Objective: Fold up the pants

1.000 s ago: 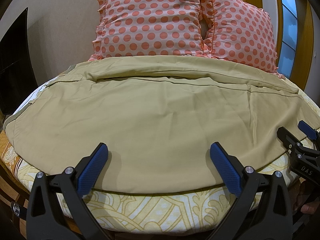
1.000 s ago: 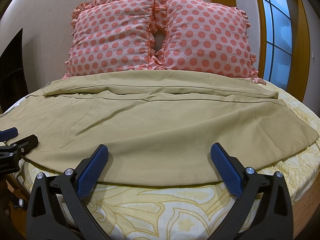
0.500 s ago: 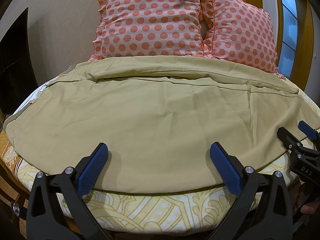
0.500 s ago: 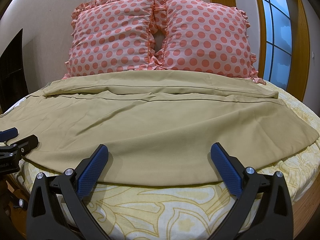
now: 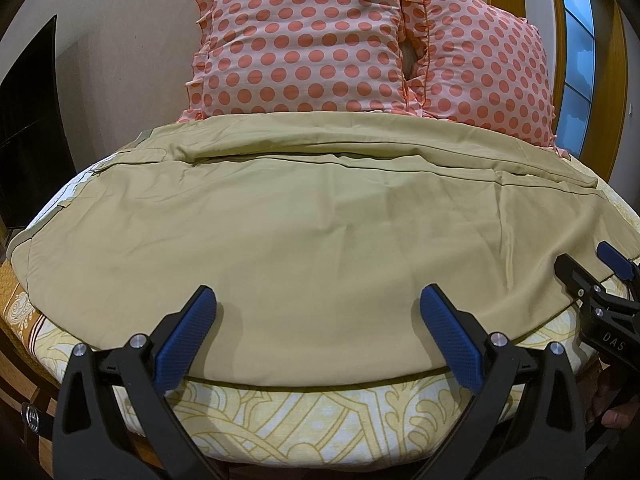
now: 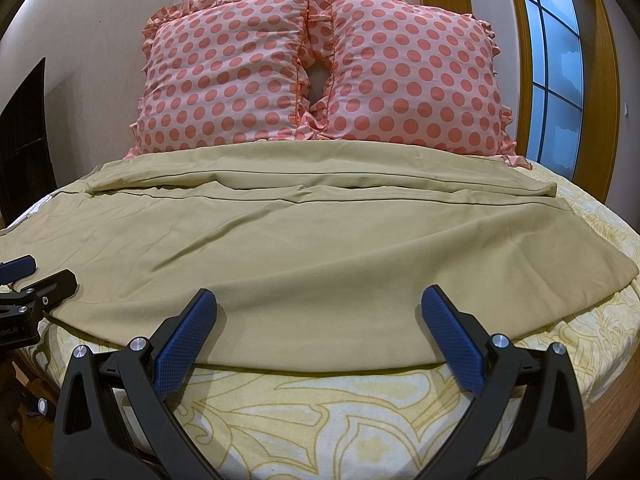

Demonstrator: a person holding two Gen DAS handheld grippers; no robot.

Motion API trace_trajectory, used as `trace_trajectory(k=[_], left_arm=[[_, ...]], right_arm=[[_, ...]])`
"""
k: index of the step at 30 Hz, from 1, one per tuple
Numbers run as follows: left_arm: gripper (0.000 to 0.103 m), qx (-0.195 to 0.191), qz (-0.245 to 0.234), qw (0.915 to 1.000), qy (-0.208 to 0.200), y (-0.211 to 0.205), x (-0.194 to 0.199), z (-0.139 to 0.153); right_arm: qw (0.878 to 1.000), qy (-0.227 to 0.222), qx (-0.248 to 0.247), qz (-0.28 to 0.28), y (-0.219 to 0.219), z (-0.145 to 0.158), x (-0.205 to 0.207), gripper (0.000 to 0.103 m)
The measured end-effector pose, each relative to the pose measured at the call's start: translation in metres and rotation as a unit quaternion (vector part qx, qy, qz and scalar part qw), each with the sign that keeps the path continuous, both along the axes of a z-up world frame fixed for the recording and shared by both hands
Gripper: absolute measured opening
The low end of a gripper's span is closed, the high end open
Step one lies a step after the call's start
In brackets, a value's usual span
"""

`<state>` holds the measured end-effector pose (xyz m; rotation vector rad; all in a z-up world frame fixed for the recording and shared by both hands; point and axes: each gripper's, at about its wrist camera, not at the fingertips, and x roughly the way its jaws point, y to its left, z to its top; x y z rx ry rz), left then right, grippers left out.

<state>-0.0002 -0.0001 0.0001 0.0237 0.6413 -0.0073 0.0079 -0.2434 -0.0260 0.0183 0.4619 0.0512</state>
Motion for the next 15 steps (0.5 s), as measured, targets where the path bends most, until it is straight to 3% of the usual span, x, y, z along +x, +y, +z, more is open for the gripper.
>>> trace_trajectory(k=[8,10,12,15], left_arm=[[0.101,0.000,0.000,1.0000,0.000,0.000,0.000,0.000],[0.101,0.001,-0.002,1.0000,0.000,0.000,0.000,0.000],[0.101,0.001,-0.007,0.9999,0.008,0.001,0.002,0.002],[0.101,0.003,0.002,0.9999,0.011,0.009,0.005,0.010]], right_arm=[[1.000,0.000,-0.001,0.001,0.003,-0.003,0.001,0.102],[1.000,0.020,0.003,0.014,0.002,0.001,0.005,0.102],[0.998,0.039,0.026,0.031,-0.006,0.016,0.008,0.102],[0.997,0.020,0.068,0.007,-0.042,0.046,0.023,0.102]])
